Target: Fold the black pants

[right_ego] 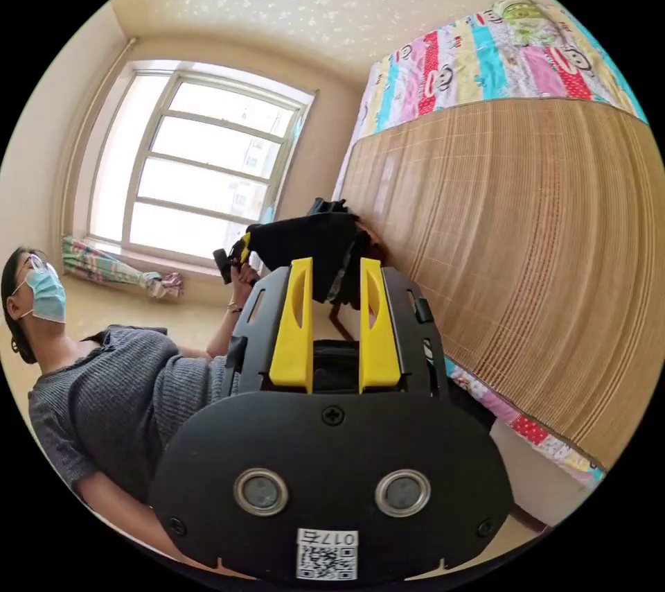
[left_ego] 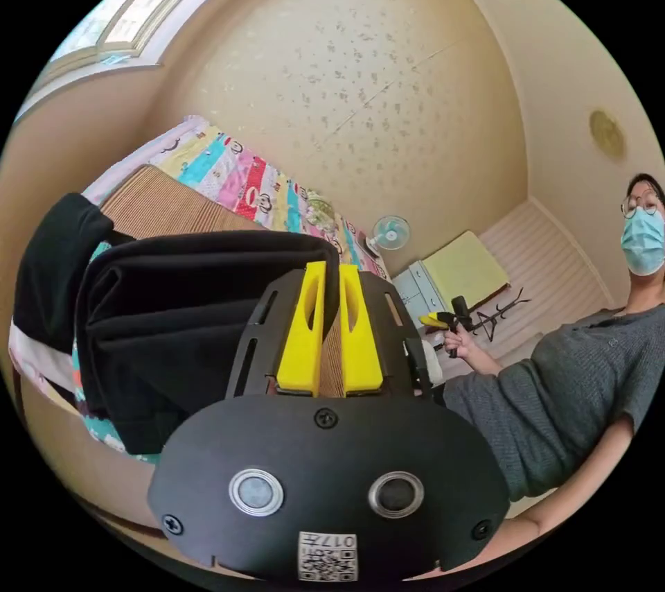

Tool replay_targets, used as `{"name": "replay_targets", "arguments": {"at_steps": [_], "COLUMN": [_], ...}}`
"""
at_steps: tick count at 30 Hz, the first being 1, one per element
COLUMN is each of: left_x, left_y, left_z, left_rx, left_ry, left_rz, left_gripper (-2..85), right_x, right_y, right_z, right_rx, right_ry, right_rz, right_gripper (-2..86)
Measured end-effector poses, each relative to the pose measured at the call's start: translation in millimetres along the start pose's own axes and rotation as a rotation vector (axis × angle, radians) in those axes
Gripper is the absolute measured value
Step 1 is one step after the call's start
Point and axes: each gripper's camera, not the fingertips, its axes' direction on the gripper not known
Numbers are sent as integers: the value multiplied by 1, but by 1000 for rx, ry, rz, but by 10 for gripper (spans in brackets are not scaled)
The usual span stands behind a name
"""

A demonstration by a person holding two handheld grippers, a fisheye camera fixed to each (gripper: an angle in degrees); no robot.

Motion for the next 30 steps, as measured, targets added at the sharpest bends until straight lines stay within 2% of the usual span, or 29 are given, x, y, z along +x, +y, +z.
{"name": "replay_targets", "arguments": {"at_steps": [2,6,7,9,11,14,15,18,20,23,25,28,30], "left_x": [58,192,231,279,302,322,333,372,396,420,428,437,444], "left_y": [-2,28,45,72,95,133,149,179,192,209,222,238,247], "left_z": [46,153,180,212,237,273,285,311,320,337,348,360,368], "left_rx": [-56,-258,-327,-410,-473,-596,-638,-712,-734,-768,-789,-817,-836], "left_ry": [102,429,489,537,551,498,472,539,562,567,576,589,590], "left_rz": [116,303,358,441,452,459,482,571,631,660,660,673,693], "left_gripper": [39,37,35,30,23,12,9,6,6,7,9,11,13], "right_x": [-8,0,10,28,46,72,77,99,119,151,172,206,224], "right_y": [-41,-93,-104,-111,-107,-113,-117,-132,-133,-114,-99,-75,-60], "right_z": [31,78,94,120,135,126,123,133,163,199,209,215,217], "right_rx": [-82,-269,-351,-536,-697,-724,-716,-804,-989,-1255,-1342,-1375,-1393], "right_ry": [-124,-292,-380,-399,-299,-95,-83,36,392,752,805,633,593], "right_rz": [-37,-9,35,107,129,176,190,252,238,202,228,388,449], "right_gripper": [151,205,216,219,220,220,219,223,236,254,262,273,282]}}
